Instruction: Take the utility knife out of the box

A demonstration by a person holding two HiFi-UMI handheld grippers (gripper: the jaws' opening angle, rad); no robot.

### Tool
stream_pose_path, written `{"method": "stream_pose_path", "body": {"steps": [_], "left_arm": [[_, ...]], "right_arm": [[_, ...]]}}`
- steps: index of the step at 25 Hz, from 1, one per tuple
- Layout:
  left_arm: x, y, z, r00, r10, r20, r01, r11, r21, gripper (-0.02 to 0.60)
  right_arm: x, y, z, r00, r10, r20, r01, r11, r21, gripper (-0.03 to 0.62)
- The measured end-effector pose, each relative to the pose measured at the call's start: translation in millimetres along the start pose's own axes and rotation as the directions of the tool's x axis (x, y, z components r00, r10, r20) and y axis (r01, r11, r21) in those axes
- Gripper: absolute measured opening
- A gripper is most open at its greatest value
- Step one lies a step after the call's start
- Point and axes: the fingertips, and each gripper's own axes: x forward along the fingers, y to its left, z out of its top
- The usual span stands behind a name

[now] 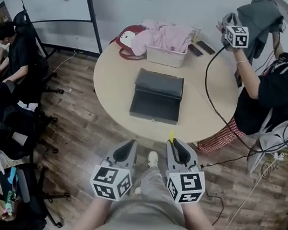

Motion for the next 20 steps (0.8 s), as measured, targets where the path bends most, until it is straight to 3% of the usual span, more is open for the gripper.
{"method": "stream_pose_path", "body": {"steps": [20], "left_arm": [[-29,-10,-1,0.999,-0.030,0.012,0.030,1.000,0.004,0.003]], "right_arm": [[-35,17,9,0.999,-0.025,0.044,0.024,0.999,0.027,0.043]]}}
